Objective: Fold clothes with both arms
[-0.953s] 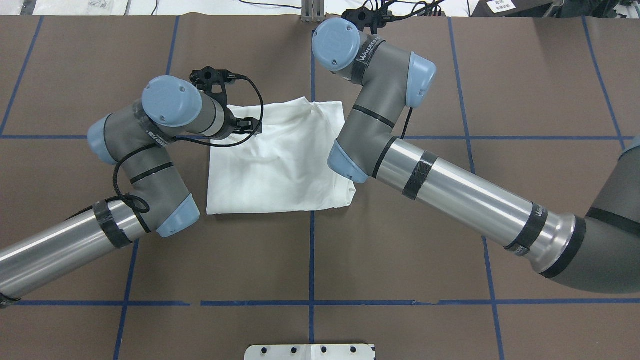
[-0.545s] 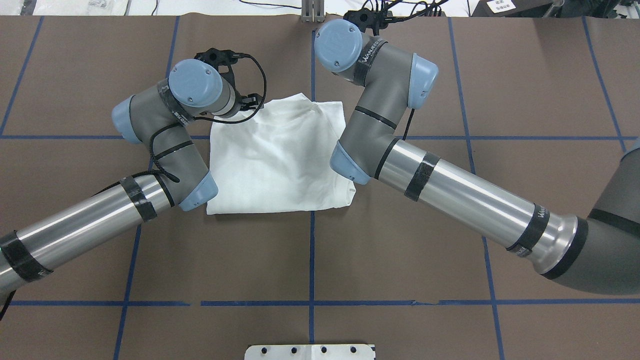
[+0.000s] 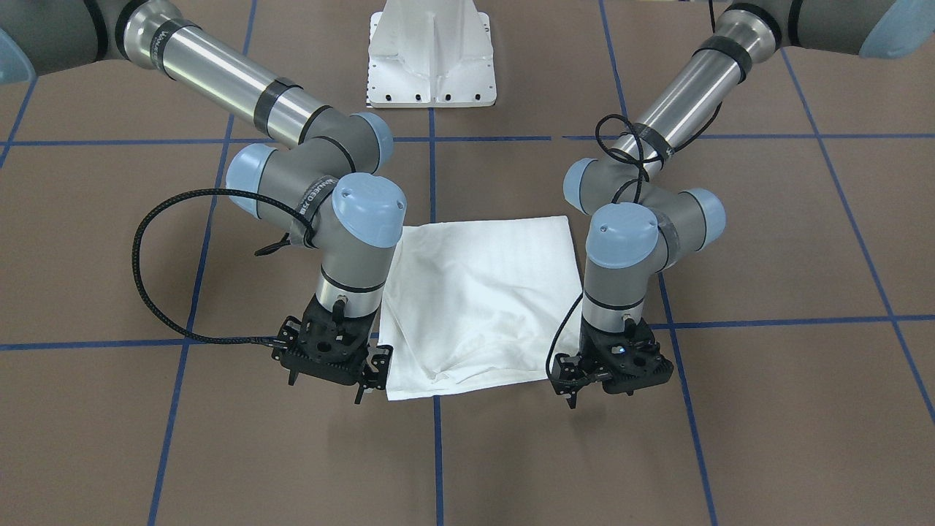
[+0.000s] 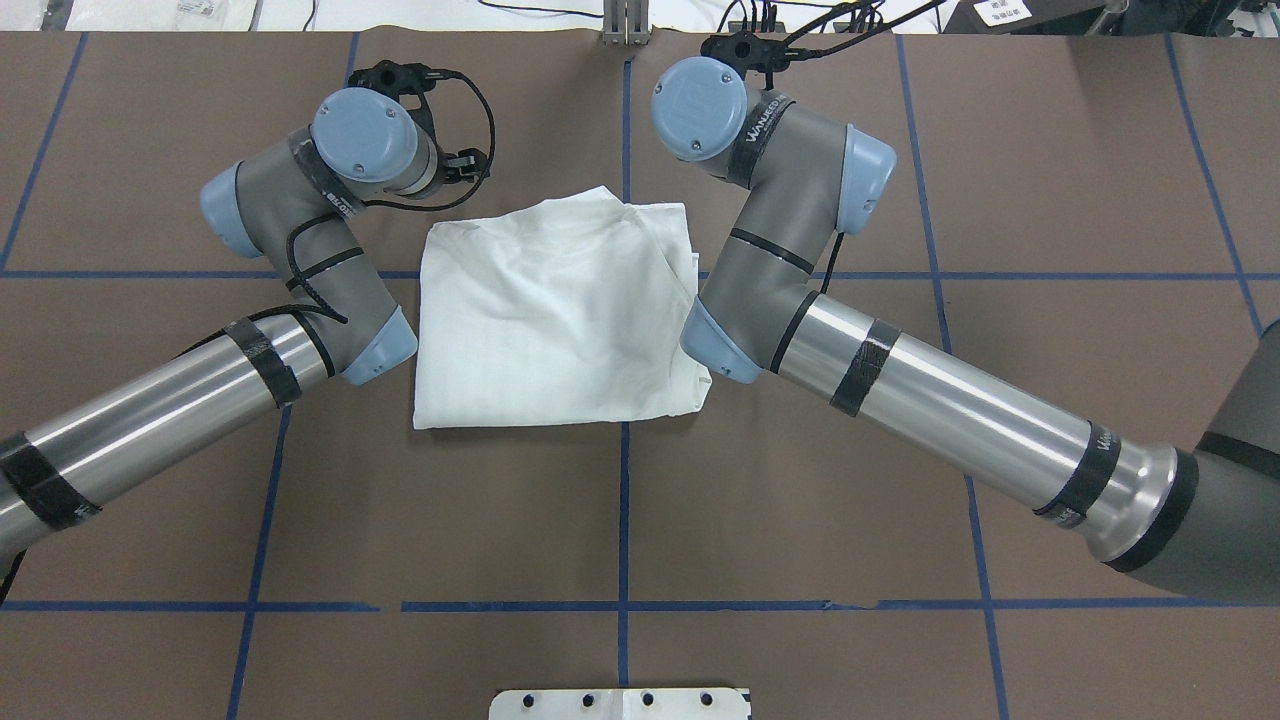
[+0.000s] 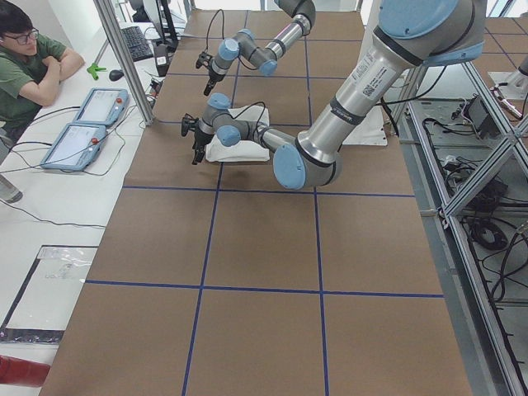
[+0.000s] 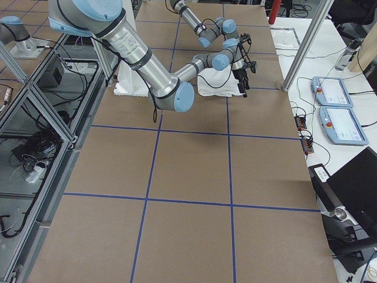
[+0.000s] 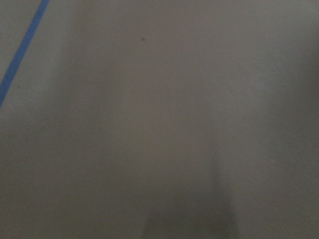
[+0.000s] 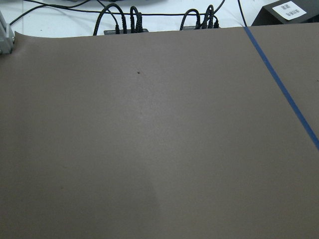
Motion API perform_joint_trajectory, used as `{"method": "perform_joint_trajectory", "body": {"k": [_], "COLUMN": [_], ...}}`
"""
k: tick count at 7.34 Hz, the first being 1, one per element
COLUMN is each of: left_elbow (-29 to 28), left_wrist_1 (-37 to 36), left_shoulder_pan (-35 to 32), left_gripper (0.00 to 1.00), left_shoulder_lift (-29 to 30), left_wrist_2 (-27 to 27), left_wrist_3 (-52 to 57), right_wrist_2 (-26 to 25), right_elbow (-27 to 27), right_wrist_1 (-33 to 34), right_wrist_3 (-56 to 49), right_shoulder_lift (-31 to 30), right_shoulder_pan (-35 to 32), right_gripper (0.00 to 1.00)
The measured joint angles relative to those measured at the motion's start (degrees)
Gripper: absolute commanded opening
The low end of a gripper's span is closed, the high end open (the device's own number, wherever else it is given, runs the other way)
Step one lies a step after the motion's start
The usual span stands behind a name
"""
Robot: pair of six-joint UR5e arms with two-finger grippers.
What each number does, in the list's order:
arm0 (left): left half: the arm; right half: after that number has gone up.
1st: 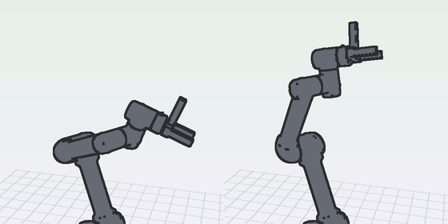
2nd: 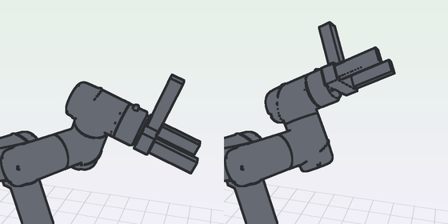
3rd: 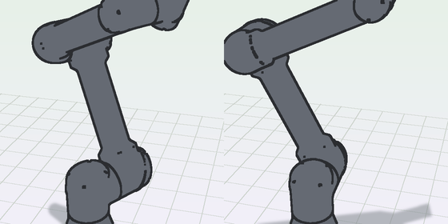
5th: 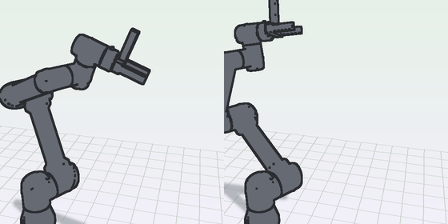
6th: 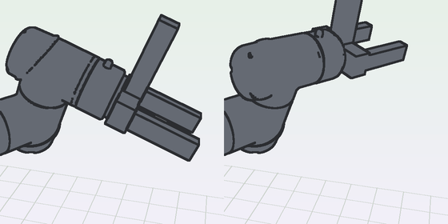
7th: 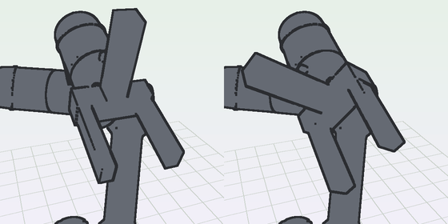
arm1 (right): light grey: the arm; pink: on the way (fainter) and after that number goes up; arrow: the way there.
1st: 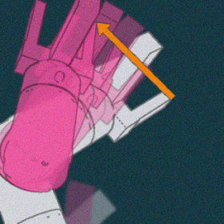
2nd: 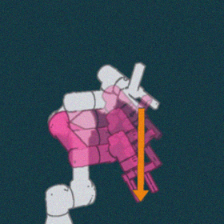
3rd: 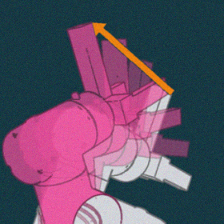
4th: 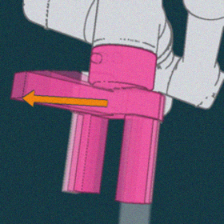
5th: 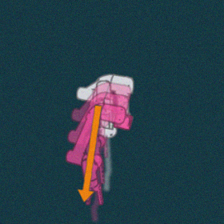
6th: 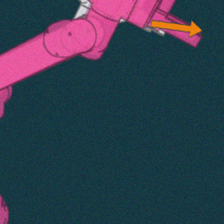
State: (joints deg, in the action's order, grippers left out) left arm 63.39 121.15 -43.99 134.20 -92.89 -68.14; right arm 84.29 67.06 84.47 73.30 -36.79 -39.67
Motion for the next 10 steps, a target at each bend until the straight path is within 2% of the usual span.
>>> {"method": "perform_joint_trajectory", "body": {"k": [1,3,5,7,8,10], "left_elbow": [2.6,13.5,29.1,42.4,45.9,47.3], "left_wrist_1": [-0.6,-4.8,-14.5,-22.3,-23.6,-24.1], "left_shoulder_pan": [-0.7,-3.1,-7.0,-14.6,-20.2,-32.3], "left_gripper": [1.00,1.00,1.00,1.00,1.00,1.00], "left_shoulder_lift": [-0.8,-6.1,-13.3,-22.8,-28.4,-39.5], "left_wrist_2": [-1.7,-6.4,-11.8,-19.5,-24.0,-32.8], "left_wrist_3": [1.8,8.6,19.2,34.2,43.9,62.6], "right_wrist_2": [2.2,10.1,20.0,28.5,33.1,40.3], "right_elbow": [1.2,5.8,16.7,29.2,33.8,38.8], "right_wrist_1": [0.0,0.3,3.1,11.9,15.4,17.6], "right_wrist_3": [-0.8,-6.3,-14.3,-27.6,-36.2,-54.2], "right_shoulder_lift": [-0.4,-2.9,-10.6,-18.6,-23.1,-34.1], "right_shoulder_pan": [-0.1,-2.2,-7.3,-14.7,-19.3,-28.9], "right_gripper": [1.00,1.00,1.00,1.00,1.00,1.00]}}
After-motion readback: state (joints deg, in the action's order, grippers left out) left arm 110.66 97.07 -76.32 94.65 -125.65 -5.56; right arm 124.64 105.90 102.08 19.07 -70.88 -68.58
